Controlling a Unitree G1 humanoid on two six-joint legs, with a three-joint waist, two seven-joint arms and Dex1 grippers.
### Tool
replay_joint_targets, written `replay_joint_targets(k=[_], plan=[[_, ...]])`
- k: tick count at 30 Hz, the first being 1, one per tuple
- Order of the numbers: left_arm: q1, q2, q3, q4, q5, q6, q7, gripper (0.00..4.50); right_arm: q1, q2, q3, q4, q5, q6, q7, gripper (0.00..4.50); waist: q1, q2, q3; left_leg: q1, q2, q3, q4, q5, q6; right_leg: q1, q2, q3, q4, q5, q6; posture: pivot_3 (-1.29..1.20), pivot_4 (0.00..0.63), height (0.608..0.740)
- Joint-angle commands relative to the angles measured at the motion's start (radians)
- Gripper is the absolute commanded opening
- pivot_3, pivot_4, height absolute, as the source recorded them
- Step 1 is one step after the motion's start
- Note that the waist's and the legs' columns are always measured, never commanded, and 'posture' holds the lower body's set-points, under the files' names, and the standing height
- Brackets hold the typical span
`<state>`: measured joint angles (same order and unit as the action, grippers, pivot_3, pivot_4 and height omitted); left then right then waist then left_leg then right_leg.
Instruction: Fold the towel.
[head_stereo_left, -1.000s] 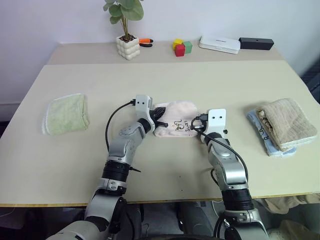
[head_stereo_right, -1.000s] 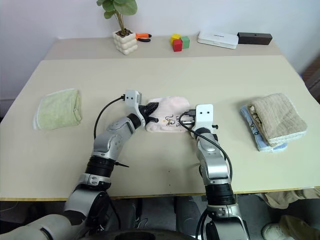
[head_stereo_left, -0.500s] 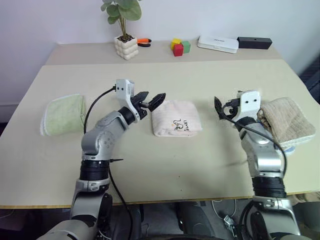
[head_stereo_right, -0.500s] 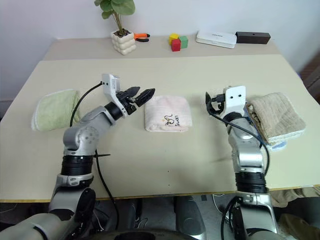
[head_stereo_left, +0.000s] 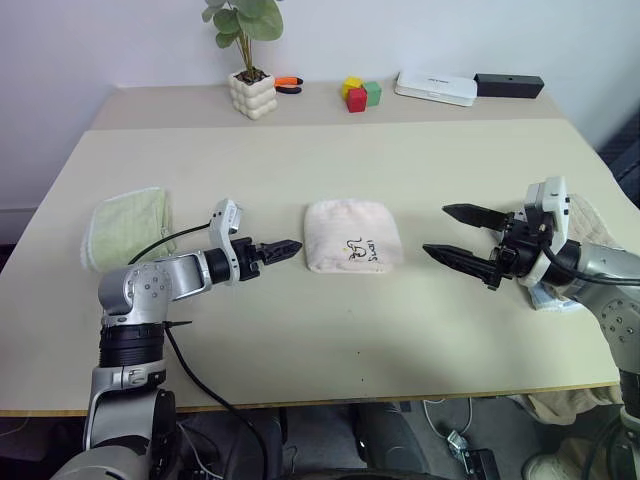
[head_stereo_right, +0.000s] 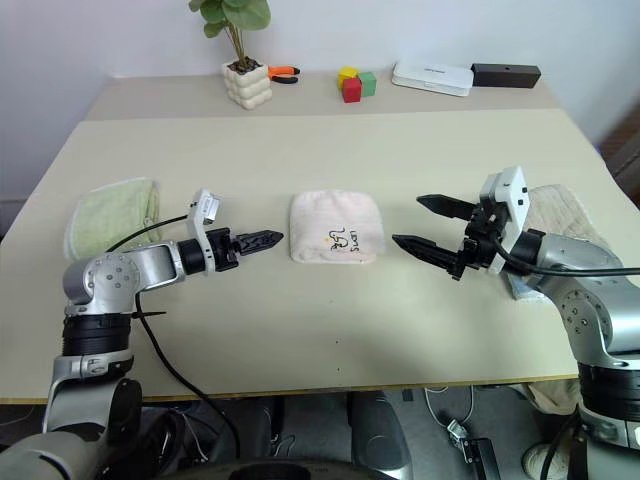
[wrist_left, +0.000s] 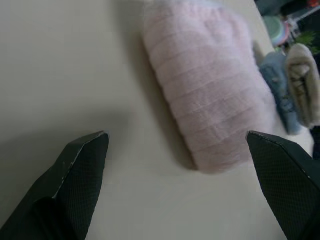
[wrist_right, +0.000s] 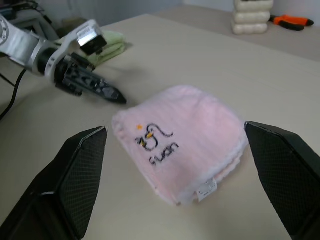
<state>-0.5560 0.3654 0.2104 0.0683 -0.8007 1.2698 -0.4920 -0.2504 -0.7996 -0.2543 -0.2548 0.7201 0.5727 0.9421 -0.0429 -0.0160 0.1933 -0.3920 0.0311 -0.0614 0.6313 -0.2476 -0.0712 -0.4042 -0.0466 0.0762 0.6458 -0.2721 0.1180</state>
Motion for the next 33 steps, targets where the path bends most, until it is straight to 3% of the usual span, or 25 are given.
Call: replay_joint_targets(k=[1,11,21,25,30,33], plan=[[-0.014,-0.035,-0.001,0.02,-0.039,0.048,-0.014,4.47,-0.002,0.018,-0.003,-0.047,-0.001,-0.016,-0.016,4.47,0.003,0.0,0.0,0.0,0.0,0.0,0.0,0.0,0.0,0.0,0.0,0.0,-0.001,0.0,0.0,0.0,0.15,0.74],[-0.033,-0.253,-0.008,0.117,0.011,-0.064,0.056,4.47,0.003,0.02,-0.018,-0.055,-0.011,-0.028,-0.045,4.47,0.031,0.0,0.0,-0.001,0.0,0.0,0.001,0.0,0.0,0.0,-0.001,0.0,-0.001,0.0,0.0,0.0,0.15,0.74],[-0.079,-0.41,-0.008,0.239,0.04,-0.155,0.116,4.47,-0.002,0.024,-0.014,-0.067,-0.014,-0.029,-0.076,4.47,0.032,0.0,-0.001,-0.001,-0.001,0.0,0.001,0.0,0.0,0.002,-0.001,0.0,-0.002,0.0,0.001,0.0,0.15,0.74],[-0.081,-0.434,0.016,0.251,0.009,-0.116,0.137,2.69,-0.007,0.023,-0.013,-0.061,-0.021,-0.036,-0.086,4.5,0.029,0.0,0.0,-0.001,-0.001,0.0,0.001,0.0,0.0,0.002,-0.001,0.0,-0.002,0.0,0.001,0.0,0.15,0.74],[-0.092,-0.443,0.043,0.259,0.003,-0.099,0.168,0.08,-0.007,0.024,-0.014,-0.053,-0.035,-0.046,-0.088,4.5,0.029,0.0,-0.001,0.0,-0.001,0.0,0.001,0.0,0.0,0.002,-0.001,0.0,-0.002,0.0,0.001,0.0,0.15,0.74],[-0.099,-0.448,0.062,0.268,-0.006,-0.099,0.18,0.03,-0.005,0.022,-0.012,-0.055,-0.036,-0.047,-0.085,4.5,0.028,0.0,-0.001,0.0,-0.001,0.0,0.001,0.0,0.0,0.002,-0.001,0.0,-0.002,0.0,0.001,0.0,0.15,0.74]])
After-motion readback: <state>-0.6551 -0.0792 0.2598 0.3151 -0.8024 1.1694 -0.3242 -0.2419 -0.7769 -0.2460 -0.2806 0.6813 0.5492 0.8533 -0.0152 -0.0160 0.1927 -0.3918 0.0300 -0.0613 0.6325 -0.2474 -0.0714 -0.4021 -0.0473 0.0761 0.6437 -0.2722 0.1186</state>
